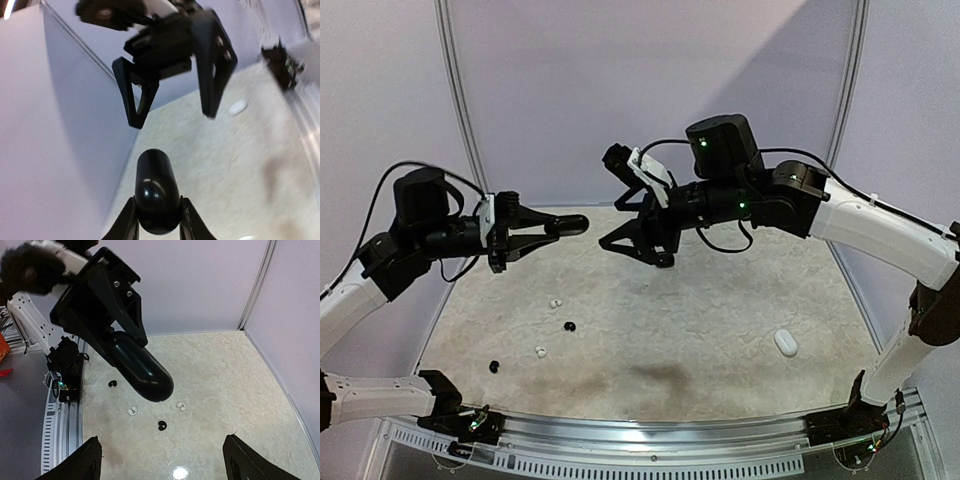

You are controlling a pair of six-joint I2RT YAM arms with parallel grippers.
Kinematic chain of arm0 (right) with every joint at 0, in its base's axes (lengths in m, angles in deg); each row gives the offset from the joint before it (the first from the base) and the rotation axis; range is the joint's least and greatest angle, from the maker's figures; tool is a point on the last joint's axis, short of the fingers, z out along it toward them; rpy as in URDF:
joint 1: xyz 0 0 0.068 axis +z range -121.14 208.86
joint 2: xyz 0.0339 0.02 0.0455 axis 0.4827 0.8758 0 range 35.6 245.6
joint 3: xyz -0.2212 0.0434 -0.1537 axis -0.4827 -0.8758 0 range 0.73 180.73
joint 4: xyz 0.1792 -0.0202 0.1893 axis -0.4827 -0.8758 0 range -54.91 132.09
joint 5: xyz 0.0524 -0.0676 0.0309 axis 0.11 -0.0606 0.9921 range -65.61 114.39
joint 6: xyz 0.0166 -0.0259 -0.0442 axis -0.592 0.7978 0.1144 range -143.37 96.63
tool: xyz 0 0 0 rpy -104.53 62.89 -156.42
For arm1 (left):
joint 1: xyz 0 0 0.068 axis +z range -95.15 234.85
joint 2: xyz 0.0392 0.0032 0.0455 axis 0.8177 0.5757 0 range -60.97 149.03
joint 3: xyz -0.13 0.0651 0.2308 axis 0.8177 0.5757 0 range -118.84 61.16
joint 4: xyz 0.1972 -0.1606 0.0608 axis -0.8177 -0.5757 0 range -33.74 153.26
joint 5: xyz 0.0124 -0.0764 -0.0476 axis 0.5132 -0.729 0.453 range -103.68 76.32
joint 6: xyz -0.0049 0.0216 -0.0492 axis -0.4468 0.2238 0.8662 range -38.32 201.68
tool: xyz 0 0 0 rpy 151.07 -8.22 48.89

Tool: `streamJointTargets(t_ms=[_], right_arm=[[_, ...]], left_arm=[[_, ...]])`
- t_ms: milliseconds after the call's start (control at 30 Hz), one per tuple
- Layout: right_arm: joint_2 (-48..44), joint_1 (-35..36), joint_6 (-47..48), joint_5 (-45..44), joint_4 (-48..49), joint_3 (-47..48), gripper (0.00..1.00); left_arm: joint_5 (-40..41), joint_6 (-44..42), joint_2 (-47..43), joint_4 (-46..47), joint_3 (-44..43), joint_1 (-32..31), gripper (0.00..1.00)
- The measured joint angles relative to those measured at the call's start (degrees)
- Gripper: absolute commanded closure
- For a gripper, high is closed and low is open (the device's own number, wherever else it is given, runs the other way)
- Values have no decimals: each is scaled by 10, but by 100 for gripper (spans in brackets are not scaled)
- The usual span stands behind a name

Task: Insert the wireless bluetooth earbuds into the charging case

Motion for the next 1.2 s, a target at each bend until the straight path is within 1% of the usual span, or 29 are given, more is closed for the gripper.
streamJointTargets(t_ms=[33,100,167,233,267,300,333,400,467,533,600,700,833,967,1033,1133,1200], right_arm=[[3,-2,-7,0,-2,4,15],[9,-8,-31,0,-4,15,16],[16,-15,-55,-1,-6,25,17],[28,-20,-78,-3,-11,42,19],[35,-22,-86,-4,-11,49,20],[40,-22,-90,-5,-11,52,21],[45,-23,-94,-5,-11,54,21],[49,-22,-92,-6,-8,51,20],[48,-18,-76,-6,2,38,18],[46,-7,-31,-15,20,17,17],[45,14,30,-38,25,4,17],[48,50,119,-76,35,2,18],[56,76,201,-108,71,2,27],[79,76,249,-123,92,13,32],[92,75,263,-128,99,14,40],[110,74,282,-137,112,14,55],[122,74,290,-139,127,15,61]], left_arm=[[21,-48,-12,18,18,-2,100],[67,-186,-33,105,79,-8,100],[92,-308,-37,187,133,-11,100],[114,-388,-28,238,163,-13,100],[121,-401,-23,242,165,-14,100],[132,-409,-20,224,156,-14,100],[141,-406,-18,187,134,-15,100],[147,-392,-9,95,56,-16,100],[144,-383,-8,24,-8,-17,100],[137,-377,-15,-23,-26,-17,100],[131,-365,-24,-82,-26,-17,100],[129,-348,-17,-123,-24,-17,100],[129,-332,-10,-151,-20,-17,100],[128,-316,-10,-155,-20,-17,100],[127,-308,-10,-155,-20,-17,100],[123,-301,-10,-155,-20,-17,100],[120,-297,-10,-155,-20,-17,100]])
